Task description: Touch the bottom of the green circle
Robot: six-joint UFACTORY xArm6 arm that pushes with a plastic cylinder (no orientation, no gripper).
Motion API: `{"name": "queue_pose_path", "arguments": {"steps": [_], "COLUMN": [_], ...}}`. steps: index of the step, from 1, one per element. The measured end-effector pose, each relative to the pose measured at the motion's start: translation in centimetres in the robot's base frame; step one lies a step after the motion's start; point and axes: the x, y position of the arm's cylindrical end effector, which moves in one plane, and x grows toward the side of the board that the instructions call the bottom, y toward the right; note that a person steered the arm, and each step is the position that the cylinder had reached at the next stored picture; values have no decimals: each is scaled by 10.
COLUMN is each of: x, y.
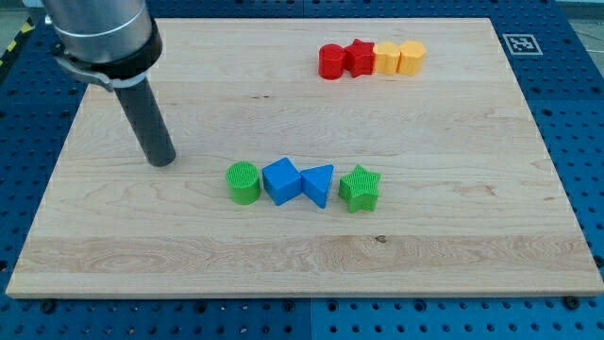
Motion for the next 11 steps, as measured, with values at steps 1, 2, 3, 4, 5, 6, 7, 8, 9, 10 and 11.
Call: {"name": "queue_pose_path", "arguments": {"steps": [1, 2, 3, 4, 5, 6, 7, 8, 9, 10, 11], "x": [2, 14, 15, 28, 34, 42, 64, 76, 76, 76, 76], "y": [0, 0, 0, 1, 3, 11, 41, 75, 109, 124, 124]}}
